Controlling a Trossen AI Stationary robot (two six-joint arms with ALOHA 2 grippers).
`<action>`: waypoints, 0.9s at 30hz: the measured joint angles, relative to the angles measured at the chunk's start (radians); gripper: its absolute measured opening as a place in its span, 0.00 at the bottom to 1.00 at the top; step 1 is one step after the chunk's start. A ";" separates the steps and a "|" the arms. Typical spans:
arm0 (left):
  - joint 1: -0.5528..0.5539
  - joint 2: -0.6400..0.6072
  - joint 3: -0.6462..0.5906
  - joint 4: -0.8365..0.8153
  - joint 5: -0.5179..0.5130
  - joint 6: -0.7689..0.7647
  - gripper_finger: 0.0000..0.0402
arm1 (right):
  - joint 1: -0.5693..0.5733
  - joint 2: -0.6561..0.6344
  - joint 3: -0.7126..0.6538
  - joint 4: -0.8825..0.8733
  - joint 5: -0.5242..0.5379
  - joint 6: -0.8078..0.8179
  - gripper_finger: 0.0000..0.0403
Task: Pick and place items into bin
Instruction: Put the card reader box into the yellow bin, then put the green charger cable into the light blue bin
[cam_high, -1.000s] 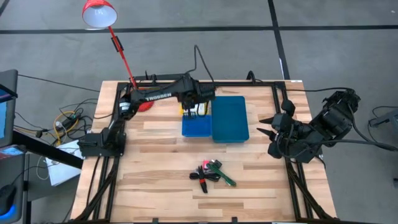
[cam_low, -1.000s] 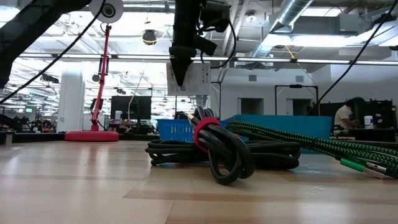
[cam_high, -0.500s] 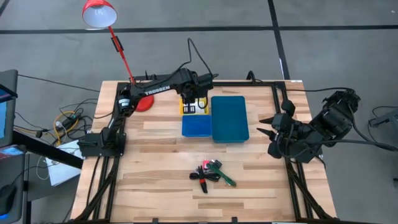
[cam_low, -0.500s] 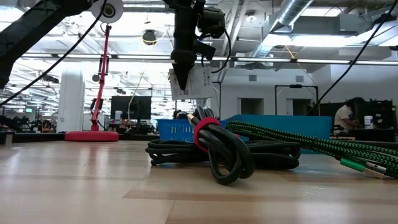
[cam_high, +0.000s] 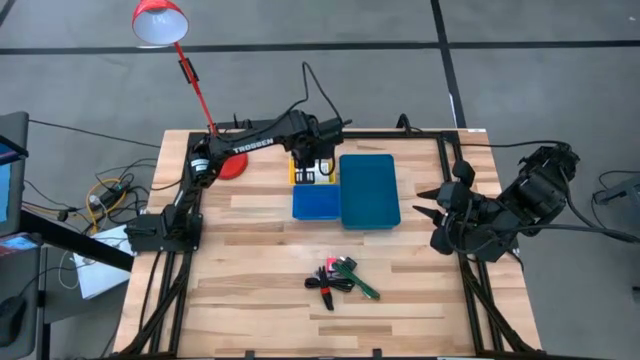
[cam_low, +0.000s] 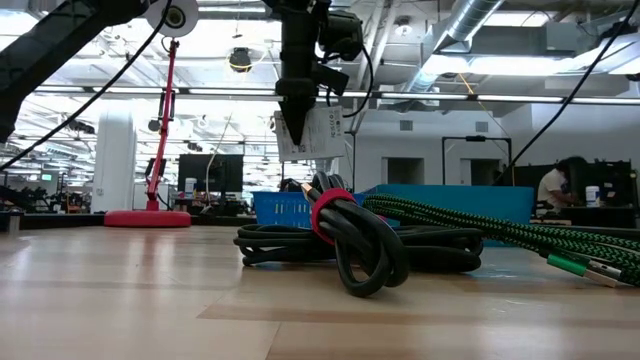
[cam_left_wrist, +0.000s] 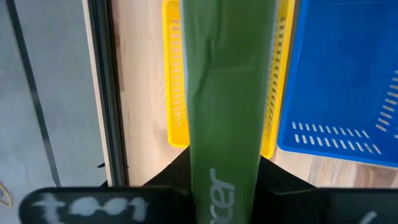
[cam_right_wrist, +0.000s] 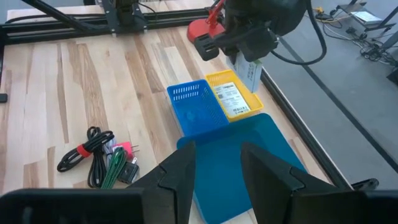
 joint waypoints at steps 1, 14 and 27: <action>0.000 0.000 0.000 0.000 0.000 0.000 0.14 | 0.000 0.000 0.000 0.000 0.000 0.000 0.30; 0.000 0.001 0.000 0.001 -0.001 -0.013 0.17 | 0.000 0.000 0.000 0.000 0.000 0.001 0.30; -0.001 0.001 -0.001 0.002 -0.001 -0.047 0.26 | 0.000 0.000 0.000 0.000 0.000 0.002 0.31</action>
